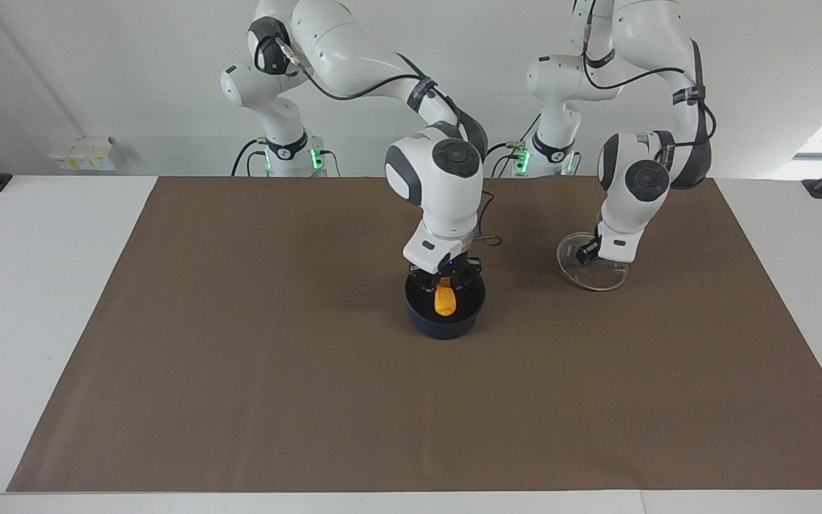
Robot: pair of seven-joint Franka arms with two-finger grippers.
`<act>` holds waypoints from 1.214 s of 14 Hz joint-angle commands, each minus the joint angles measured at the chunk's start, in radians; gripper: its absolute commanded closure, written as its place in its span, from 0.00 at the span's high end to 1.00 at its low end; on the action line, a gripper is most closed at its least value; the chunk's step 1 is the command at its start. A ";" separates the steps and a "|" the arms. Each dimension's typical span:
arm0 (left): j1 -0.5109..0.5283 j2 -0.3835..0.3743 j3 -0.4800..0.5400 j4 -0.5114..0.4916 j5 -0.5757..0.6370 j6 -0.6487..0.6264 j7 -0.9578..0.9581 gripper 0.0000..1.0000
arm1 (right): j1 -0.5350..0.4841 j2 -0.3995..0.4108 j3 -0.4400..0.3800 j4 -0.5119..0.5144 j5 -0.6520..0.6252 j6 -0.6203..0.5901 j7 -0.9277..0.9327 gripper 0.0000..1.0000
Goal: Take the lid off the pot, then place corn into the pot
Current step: 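Set the lid down beside the pot while the right gripper carries the corn over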
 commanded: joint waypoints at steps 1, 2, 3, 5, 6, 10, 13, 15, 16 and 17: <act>0.046 -0.022 -0.006 -0.039 0.027 0.066 0.008 1.00 | 0.001 -0.017 -0.003 -0.034 0.003 0.018 0.016 0.00; 0.046 -0.016 -0.006 -0.030 0.027 0.063 0.008 1.00 | 0.008 -0.014 -0.003 -0.040 0.010 0.052 0.016 0.00; 0.045 -0.010 -0.007 -0.014 0.027 0.061 0.008 1.00 | 0.007 -0.013 -0.003 -0.057 0.008 0.063 0.016 0.00; 0.033 0.033 -0.010 0.065 0.027 0.061 0.012 1.00 | 0.008 -0.030 -0.001 -0.112 0.009 0.069 0.018 0.00; 0.028 0.063 -0.010 0.119 0.025 0.052 0.012 1.00 | 0.011 -0.036 -0.003 -0.123 0.007 0.070 0.018 0.00; 0.003 0.173 -0.018 0.311 0.012 0.032 0.031 1.00 | 0.014 -0.068 -0.001 -0.214 0.007 0.153 0.018 0.00; -0.017 0.217 -0.020 0.392 -0.023 0.038 0.132 1.00 | 0.030 -0.051 -0.003 -0.229 0.007 0.210 0.016 0.00; -0.017 0.228 -0.018 0.457 -0.112 0.038 0.215 1.00 | 0.025 -0.048 -0.001 -0.234 0.007 0.230 0.011 0.00; -0.011 0.219 -0.018 0.477 -0.152 0.035 0.264 1.00 | 0.027 -0.053 -0.003 -0.247 0.007 0.230 0.001 0.00; -0.006 0.211 -0.017 0.495 -0.184 0.027 0.341 1.00 | 0.025 -0.054 -0.003 -0.261 0.004 0.231 -0.004 0.07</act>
